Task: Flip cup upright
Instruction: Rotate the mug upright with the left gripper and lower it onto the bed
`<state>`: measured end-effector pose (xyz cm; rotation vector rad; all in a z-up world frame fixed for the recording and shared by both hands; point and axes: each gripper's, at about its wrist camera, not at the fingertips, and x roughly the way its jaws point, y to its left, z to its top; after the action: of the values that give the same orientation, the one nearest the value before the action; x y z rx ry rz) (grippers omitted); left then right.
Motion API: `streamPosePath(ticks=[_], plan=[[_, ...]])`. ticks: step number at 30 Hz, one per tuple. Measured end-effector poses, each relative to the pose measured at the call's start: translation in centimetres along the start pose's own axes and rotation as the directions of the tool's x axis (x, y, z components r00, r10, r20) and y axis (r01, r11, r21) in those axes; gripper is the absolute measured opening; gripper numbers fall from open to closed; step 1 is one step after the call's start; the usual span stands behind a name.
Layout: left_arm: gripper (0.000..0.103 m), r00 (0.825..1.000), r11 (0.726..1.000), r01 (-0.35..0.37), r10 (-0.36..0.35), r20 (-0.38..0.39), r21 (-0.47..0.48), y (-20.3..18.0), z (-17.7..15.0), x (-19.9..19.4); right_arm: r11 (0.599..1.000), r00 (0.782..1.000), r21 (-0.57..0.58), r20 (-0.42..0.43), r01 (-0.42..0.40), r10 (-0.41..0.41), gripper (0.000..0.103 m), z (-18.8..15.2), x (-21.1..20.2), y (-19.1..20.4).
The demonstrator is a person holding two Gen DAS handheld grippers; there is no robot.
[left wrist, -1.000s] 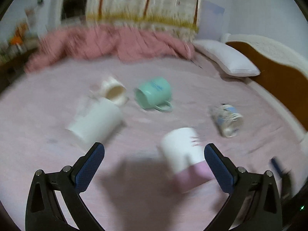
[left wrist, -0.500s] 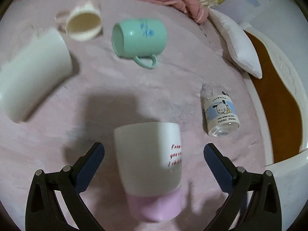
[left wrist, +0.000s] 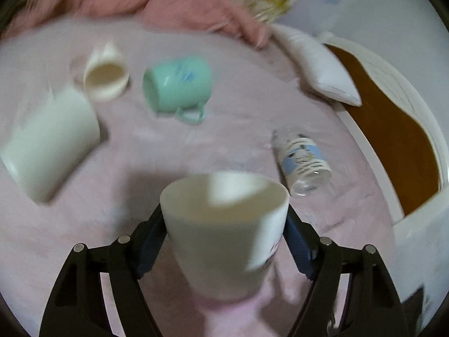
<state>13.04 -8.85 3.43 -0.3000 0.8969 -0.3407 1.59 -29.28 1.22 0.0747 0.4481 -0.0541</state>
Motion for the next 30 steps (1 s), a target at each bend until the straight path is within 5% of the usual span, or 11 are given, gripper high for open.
streamPosePath(ticks=[8, 15, 22, 26, 30], plan=[[0.076, 0.984, 0.973, -0.139, 0.114, 0.140, 0.182, -2.3, -0.3, -3.3, 1.000, 1.000, 0.012, 0.005, 0.004, -0.004, 0.103, -0.1, 0.2, -0.1], [0.077, 0.959, 0.898, -0.251, 0.179, 0.221, 0.360, -4.0, -2.4, -2.4, 1.000, 1.000, 0.015, 0.006, 0.005, -0.005, 0.103, -0.2, 0.2, -0.3], [0.077, 0.973, 0.916, -0.218, 0.178, 0.146, 0.336, -2.7, -2.9, -0.4, 1.000, 1.000, 0.016, 0.009, 0.005, -0.005, 0.103, -0.2, 0.0, -0.4], [0.103, 0.963, 0.919, -0.207, 0.130, 0.237, 0.336, -2.4, -3.2, -2.0, 1.000, 1.000, 0.016, 0.010, 0.005, -0.005, 0.103, -0.2, -0.1, -0.5], [0.103, 0.941, 0.926, -0.182, 0.067, 0.331, 0.332, -2.5, -3.1, -4.7, 1.000, 1.000, 0.017, 0.009, 0.005, -0.005, 0.103, -0.2, -0.1, -0.4]])
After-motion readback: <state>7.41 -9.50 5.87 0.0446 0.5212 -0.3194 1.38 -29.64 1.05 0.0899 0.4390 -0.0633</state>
